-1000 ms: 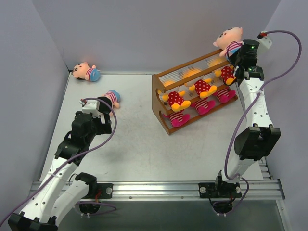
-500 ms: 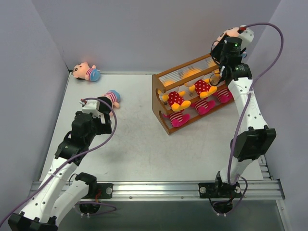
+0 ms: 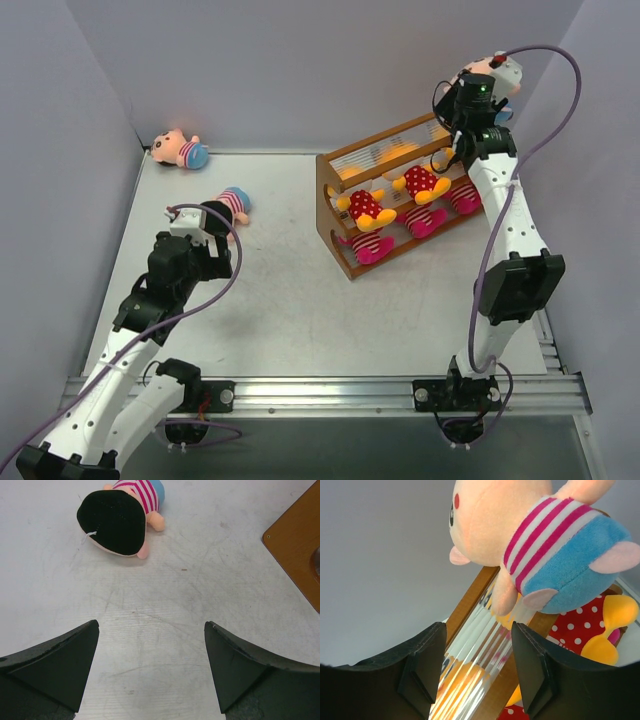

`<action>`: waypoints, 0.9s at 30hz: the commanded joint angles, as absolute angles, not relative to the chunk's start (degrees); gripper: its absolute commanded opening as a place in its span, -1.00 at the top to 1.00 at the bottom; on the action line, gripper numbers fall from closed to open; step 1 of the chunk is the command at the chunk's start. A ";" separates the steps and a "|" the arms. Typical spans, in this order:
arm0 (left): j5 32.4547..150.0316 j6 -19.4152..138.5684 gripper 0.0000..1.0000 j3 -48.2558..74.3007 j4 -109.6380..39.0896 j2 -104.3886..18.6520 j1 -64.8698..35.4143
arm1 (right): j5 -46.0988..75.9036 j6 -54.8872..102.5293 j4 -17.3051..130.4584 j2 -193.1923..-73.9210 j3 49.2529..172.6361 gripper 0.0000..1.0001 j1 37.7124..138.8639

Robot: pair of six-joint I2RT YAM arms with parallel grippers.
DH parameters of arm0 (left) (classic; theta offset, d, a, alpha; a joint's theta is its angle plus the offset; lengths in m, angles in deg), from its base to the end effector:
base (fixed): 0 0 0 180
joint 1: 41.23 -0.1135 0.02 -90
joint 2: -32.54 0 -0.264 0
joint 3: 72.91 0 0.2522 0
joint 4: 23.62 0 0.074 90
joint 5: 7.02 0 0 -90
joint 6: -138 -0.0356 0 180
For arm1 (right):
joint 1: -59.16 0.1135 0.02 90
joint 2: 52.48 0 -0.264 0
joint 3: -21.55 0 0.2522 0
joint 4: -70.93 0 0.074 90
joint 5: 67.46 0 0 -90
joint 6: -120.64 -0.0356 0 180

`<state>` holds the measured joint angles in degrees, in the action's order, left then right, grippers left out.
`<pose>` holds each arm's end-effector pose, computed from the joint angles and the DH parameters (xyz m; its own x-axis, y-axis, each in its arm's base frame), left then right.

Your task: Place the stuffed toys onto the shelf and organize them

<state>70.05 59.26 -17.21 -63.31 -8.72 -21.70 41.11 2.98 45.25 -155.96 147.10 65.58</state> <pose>0.1573 -0.0473 0.3041 -0.4207 -0.0527 -0.9057 0.0540 0.9951 -0.0830 0.4214 0.0360 0.4582 0.0420 0.4476 -0.8933 0.2149 0.8691 0.4455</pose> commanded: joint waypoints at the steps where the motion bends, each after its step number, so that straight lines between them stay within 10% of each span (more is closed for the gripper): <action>1: 69.80 58.90 -0.90 -15.91 -62.51 -7.98 -21.36 | 43.55 1.46 44.78 -157.50 149.74 -0.08 65.40; 27: 69.45 58.81 -0.90 -15.91 -62.43 -7.72 -21.19 | 48.21 -1.88 48.47 -162.34 148.95 0.03 65.40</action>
<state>69.99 59.24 -17.21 -63.33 -8.43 -21.44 45.90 -0.76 46.71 -161.84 147.40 65.58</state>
